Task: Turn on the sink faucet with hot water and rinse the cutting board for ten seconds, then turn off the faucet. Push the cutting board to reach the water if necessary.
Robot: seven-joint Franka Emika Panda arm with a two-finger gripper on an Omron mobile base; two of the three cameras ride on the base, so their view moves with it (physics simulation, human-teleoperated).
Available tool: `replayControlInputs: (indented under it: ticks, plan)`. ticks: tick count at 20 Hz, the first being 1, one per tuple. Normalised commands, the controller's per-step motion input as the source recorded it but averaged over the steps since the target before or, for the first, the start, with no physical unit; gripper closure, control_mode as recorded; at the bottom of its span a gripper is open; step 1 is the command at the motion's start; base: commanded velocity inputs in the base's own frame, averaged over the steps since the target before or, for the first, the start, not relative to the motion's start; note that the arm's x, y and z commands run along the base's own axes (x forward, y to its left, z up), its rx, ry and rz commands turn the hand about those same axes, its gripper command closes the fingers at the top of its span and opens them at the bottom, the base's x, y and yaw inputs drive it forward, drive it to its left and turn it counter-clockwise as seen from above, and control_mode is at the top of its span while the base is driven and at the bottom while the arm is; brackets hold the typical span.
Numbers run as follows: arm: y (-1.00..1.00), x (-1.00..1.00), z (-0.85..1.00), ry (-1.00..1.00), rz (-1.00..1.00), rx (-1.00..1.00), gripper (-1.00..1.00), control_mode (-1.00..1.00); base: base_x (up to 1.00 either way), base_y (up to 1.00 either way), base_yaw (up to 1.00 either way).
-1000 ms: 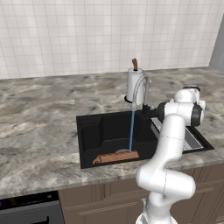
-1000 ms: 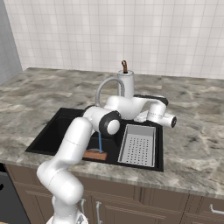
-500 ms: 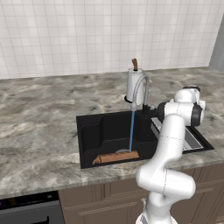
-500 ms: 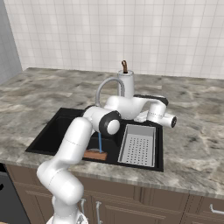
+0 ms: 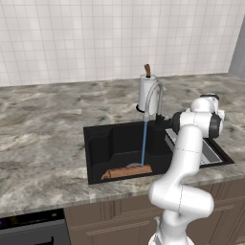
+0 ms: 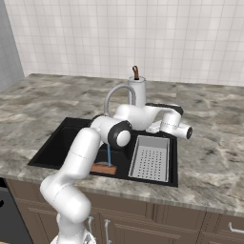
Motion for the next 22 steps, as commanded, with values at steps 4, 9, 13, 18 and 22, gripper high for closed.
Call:
replayControlInputs:
  ticks: [4,9,13,18,22]
  plan:
    - [0.0,0.0,0.0,0.0,0.0,0.0,1.0,-1.0,0.0,0.0,0.0]
    - [0.0,0.0,0.0,0.0,0.0,0.0,1.0,-1.0,0.0,0.0,0.0]
    - [0.0,0.0,0.0,0.0,0.0,0.0,1.0,-1.0,0.0,0.0,0.0]
    - [0.0,0.0,0.0,0.0,0.0,0.0,1.0,-1.0,0.0,0.0,0.0]
    - [0.0,0.0,0.0,0.0,0.0,0.0,1.0,-1.0,0.0,0.0,0.0]
